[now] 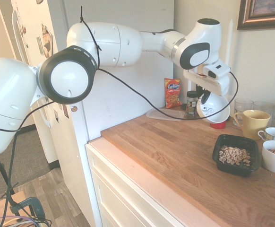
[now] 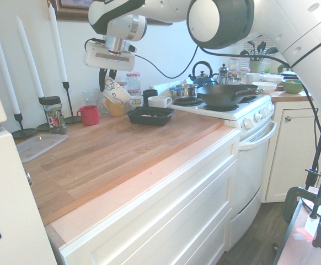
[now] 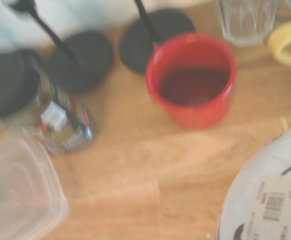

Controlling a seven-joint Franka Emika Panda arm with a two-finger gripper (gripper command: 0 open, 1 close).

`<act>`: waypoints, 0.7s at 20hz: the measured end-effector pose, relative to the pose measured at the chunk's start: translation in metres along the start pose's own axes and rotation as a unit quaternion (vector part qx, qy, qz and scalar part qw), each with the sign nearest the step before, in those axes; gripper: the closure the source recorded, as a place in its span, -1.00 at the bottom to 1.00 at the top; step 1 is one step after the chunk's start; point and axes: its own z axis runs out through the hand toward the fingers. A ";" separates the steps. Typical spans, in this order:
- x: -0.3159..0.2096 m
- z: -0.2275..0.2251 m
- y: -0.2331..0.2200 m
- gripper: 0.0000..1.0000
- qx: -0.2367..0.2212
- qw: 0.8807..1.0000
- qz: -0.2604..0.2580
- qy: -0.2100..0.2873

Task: Pour the cereal into the box

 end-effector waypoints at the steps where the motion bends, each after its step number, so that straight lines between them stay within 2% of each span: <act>1: -0.019 0.005 -0.009 1.00 -0.023 1.000 -0.008 0.016; 4: -0.068 0.020 -0.025 1.00 -0.096 0.993 -0.036 0.066; 7: -0.101 0.033 -0.032 1.00 -0.170 0.976 -0.058 0.120; 9: -0.121 0.039 -0.040 1.00 -0.190 0.971 -0.070 0.130; 14: -0.165 0.055 -0.054 1.00 -0.207 0.966 -0.092 0.128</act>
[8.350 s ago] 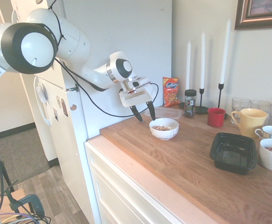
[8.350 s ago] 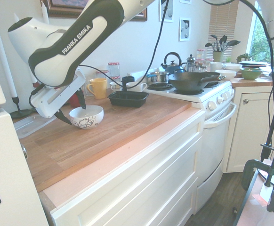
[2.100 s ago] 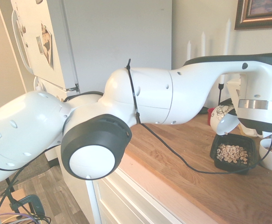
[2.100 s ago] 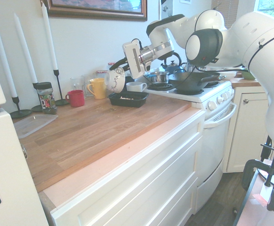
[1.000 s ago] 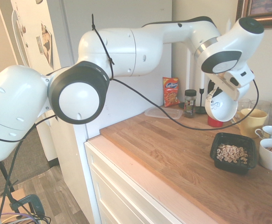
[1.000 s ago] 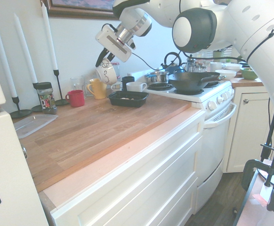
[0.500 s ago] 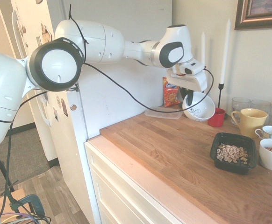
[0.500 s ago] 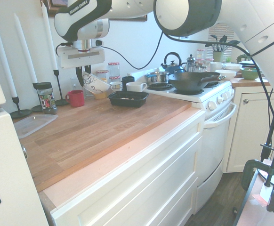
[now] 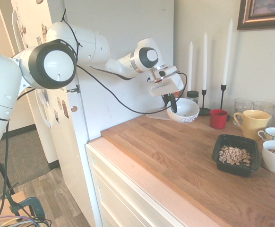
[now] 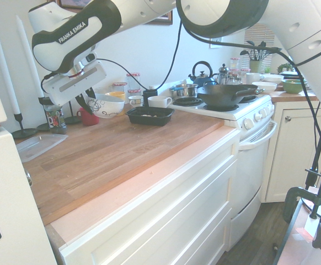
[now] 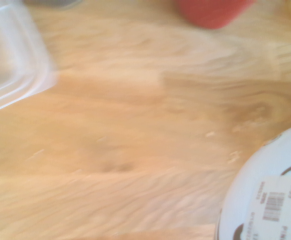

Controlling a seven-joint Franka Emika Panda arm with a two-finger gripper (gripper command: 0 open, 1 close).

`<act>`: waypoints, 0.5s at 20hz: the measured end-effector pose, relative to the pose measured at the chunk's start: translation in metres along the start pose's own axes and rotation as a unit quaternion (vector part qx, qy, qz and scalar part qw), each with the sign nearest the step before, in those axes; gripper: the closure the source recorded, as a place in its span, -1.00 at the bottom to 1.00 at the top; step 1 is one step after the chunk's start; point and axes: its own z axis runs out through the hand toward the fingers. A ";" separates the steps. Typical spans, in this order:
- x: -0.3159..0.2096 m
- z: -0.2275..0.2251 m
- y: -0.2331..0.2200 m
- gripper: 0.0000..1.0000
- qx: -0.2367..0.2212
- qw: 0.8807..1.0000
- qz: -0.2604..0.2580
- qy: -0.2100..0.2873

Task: Pour the cereal into the box

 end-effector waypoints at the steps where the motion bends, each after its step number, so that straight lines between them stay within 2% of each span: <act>1: -0.006 0.004 -0.002 1.00 -0.005 1.000 -0.004 0.002; 10: -0.060 0.047 -0.030 1.00 -0.057 0.996 -0.050 0.036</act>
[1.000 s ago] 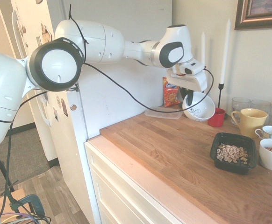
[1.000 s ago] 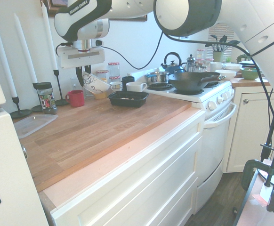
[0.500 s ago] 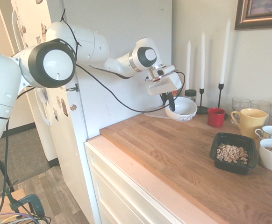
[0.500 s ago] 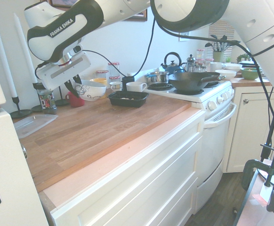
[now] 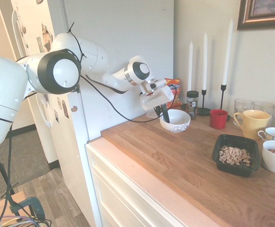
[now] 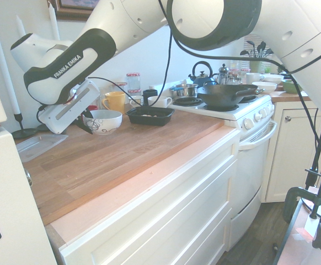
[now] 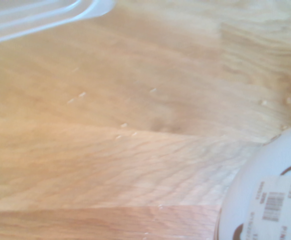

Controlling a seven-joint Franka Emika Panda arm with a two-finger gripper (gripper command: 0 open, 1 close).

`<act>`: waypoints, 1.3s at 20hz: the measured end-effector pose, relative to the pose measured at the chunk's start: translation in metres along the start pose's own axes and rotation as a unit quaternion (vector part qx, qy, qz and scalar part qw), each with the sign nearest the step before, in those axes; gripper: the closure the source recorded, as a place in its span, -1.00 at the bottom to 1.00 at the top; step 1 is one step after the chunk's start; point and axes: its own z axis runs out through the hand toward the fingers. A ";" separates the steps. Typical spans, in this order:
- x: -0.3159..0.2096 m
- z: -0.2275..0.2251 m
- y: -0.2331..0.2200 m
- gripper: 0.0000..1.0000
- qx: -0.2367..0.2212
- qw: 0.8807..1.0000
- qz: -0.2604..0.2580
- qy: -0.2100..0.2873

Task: Pour the cereal into the box

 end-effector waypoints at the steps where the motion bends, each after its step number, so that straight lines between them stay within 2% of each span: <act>1: -0.004 0.002 -0.003 1.00 -0.002 1.000 -0.005 0.001; 10: -0.038 0.036 -0.019 1.00 -0.029 0.999 -0.037 0.015; 16: -0.042 0.038 -0.020 1.00 -0.032 0.998 -0.041 0.023; 17: -0.042 0.038 -0.020 -1.00 -0.032 0.998 -0.040 0.023; 21: -0.041 0.037 -0.018 -1.00 -0.026 0.999 -0.028 0.021; 26: -0.031 0.026 -0.006 -1.00 0.005 1.000 -0.003 -0.013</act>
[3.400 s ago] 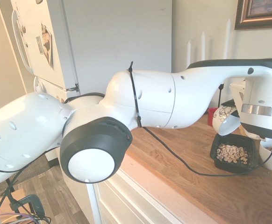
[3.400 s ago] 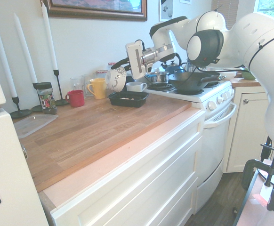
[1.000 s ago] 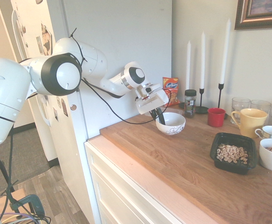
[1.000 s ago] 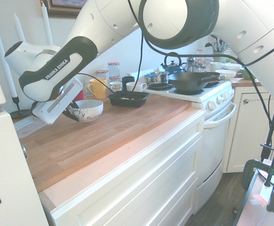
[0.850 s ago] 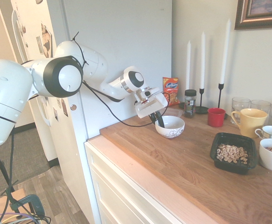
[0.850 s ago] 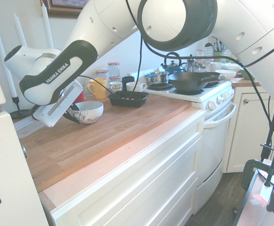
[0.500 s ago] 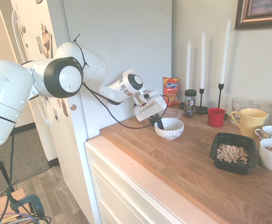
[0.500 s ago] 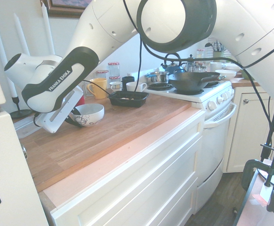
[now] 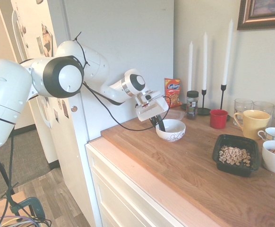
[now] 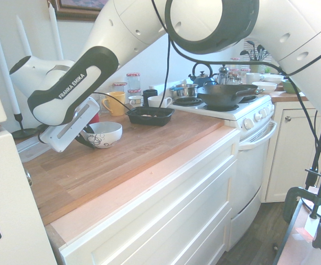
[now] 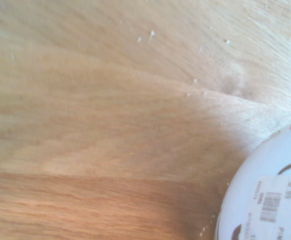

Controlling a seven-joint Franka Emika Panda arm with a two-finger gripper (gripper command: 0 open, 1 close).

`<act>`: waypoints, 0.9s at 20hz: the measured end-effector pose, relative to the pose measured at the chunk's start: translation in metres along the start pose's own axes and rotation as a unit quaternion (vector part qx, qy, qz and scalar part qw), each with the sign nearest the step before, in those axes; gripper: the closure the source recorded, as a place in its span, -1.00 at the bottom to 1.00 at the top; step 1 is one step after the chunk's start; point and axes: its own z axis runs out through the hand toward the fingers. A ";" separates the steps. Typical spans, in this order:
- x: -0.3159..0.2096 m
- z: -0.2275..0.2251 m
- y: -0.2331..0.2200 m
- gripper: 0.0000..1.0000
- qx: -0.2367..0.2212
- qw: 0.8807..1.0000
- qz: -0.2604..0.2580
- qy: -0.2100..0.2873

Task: Pour the cereal into the box

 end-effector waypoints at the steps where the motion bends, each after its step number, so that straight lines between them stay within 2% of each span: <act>1: 0.002 -0.004 0.004 -1.00 0.009 1.000 0.006 -0.009; 9: 0.008 -0.028 0.032 -1.00 0.044 0.997 0.033 -0.049; 18: 0.032 -0.056 0.059 -1.00 0.097 0.986 0.063 -0.122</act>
